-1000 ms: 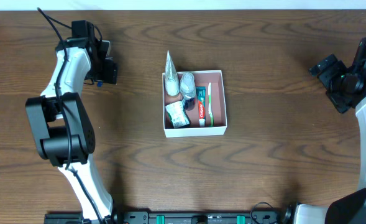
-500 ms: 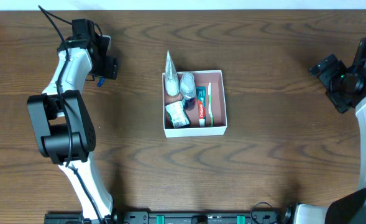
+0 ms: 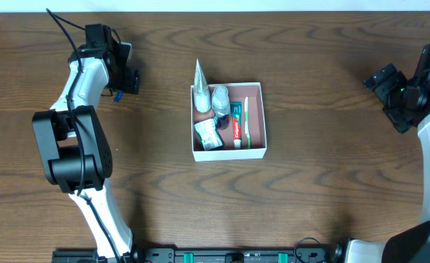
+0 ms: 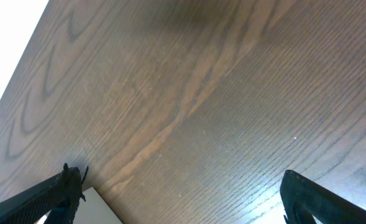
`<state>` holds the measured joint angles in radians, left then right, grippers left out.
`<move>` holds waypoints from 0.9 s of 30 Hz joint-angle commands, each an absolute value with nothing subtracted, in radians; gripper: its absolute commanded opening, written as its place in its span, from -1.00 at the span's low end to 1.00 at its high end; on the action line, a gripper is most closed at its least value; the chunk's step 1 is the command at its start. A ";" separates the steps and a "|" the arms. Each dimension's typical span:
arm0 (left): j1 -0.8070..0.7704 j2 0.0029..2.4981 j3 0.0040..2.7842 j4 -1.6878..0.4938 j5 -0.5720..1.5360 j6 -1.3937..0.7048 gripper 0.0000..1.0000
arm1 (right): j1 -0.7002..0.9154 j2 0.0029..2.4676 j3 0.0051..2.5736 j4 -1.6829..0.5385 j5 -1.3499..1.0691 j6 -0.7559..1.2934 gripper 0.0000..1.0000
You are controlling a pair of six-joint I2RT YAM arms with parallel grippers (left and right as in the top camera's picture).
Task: Pack container
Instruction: 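Grasp the blue razor handle with the left gripper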
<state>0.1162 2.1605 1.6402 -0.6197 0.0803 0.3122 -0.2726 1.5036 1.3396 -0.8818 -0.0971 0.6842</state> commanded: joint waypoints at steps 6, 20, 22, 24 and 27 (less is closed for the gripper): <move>0.121 2.196 1.618 -0.620 0.110 0.320 0.46 | -0.278 1.492 1.341 -0.883 -0.094 0.672 0.98; 0.122 2.228 1.618 -0.608 0.147 0.317 -0.22 | -0.278 1.492 1.341 -0.883 -0.094 0.672 0.99; 0.122 2.234 1.618 -0.612 0.147 0.317 -0.27 | -0.278 1.492 1.341 -0.883 -0.094 0.672 0.99; 0.122 2.238 1.618 -0.616 0.146 0.317 -0.41 | -0.278 1.492 1.341 -0.883 -0.094 0.672 0.98; 0.122 2.238 1.618 -0.621 0.146 0.316 -0.79 | -0.278 1.492 1.341 -0.883 -0.094 0.672 0.98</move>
